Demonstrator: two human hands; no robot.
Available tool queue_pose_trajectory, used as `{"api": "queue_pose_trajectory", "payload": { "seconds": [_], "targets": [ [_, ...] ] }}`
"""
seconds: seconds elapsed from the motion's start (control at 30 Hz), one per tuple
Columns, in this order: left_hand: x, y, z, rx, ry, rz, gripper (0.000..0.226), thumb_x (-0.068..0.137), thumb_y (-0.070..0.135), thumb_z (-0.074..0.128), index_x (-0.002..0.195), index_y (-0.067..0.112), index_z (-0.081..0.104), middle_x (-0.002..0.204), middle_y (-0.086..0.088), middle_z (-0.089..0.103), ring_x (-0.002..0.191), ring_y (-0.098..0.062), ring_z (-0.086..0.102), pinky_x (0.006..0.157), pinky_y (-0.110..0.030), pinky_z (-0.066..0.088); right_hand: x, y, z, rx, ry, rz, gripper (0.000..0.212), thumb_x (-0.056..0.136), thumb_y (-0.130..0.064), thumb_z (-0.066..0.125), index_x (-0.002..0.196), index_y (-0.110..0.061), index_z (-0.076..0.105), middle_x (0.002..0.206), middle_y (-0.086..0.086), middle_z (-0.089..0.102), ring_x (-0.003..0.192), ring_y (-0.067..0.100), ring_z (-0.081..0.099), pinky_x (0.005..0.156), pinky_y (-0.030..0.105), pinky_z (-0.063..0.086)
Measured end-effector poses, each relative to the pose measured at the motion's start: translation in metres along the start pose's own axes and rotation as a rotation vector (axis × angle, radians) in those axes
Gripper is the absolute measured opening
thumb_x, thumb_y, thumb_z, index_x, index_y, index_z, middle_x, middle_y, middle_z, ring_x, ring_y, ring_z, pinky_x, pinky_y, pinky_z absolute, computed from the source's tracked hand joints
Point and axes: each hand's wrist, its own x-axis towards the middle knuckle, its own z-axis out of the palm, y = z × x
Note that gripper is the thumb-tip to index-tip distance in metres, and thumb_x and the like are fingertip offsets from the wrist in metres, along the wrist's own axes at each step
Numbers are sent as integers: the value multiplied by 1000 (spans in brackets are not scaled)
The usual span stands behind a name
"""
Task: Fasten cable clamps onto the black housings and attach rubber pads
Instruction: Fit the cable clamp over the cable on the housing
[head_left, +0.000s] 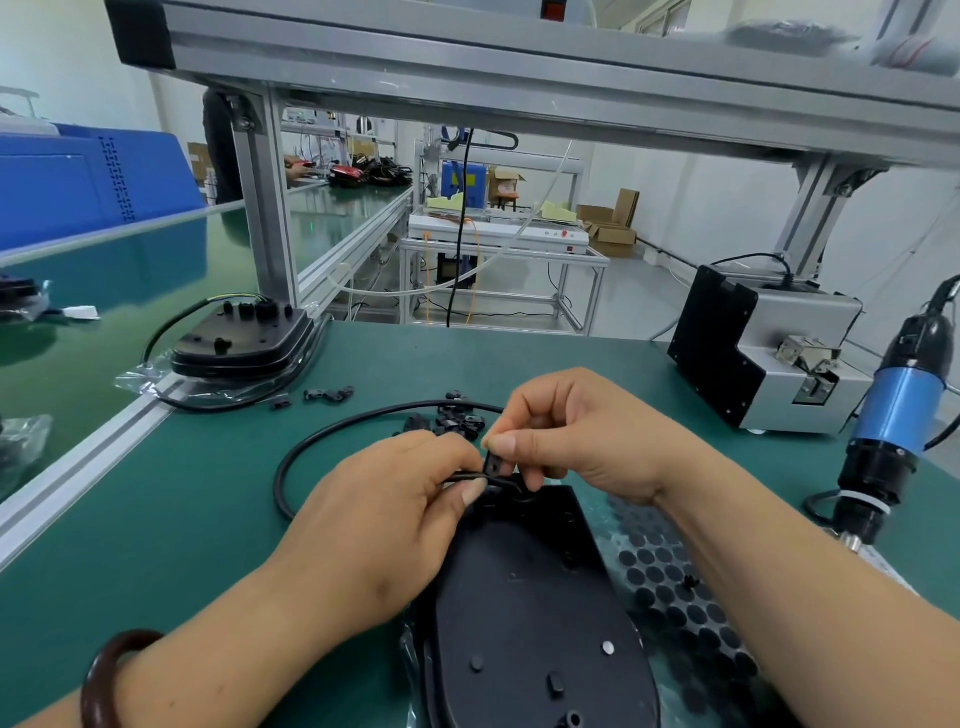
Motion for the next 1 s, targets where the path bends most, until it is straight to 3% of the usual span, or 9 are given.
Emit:
{"api": "queue_pose_trajectory", "payload": {
  "seconds": [0.27,0.5,0.67,0.77,0.83,1.0],
  "targets": [
    [2,-5,6,-76,25,-92,18,87,50,42,92,40,56,79,18,58,77,-5,55,69,-35,49,2,4,6,-28,14,0,16,87,-4,68,75,-15,70,58,-6,60,51,3,51,49,12,39],
    [8,-9,0,-70,-14,-101,19,85,48,46,86,36,61,78,20,60,83,2,53,69,-12,40,5,6,8,-111,72,6,14,85,-10,72,73,-16,69,57,-5,57,49,4,45,49,14,39],
    [5,-7,3,-65,2,-111,21,85,49,42,95,37,56,81,18,61,81,-3,55,72,-29,47,6,7,6,-256,35,12,10,87,-18,70,80,-11,72,59,-9,56,54,1,43,54,13,38],
    [4,-8,4,-71,0,-108,22,86,50,43,99,39,57,84,19,63,83,-3,56,75,-31,48,4,4,9,-303,39,46,9,86,-20,71,78,-17,71,64,-10,61,58,1,50,60,16,43],
    [4,-9,2,-120,-4,-97,15,88,44,51,101,43,57,84,22,65,82,0,58,75,-28,49,1,-4,0,-236,132,72,10,88,-16,69,78,-19,69,63,-11,60,54,2,48,56,16,43],
    [2,-11,3,-194,4,-92,11,85,44,54,94,48,58,87,28,65,84,5,61,76,-19,51,-32,-44,-80,50,661,1,4,88,-9,66,86,-7,68,61,0,64,46,6,49,43,16,41]
  ]
}}
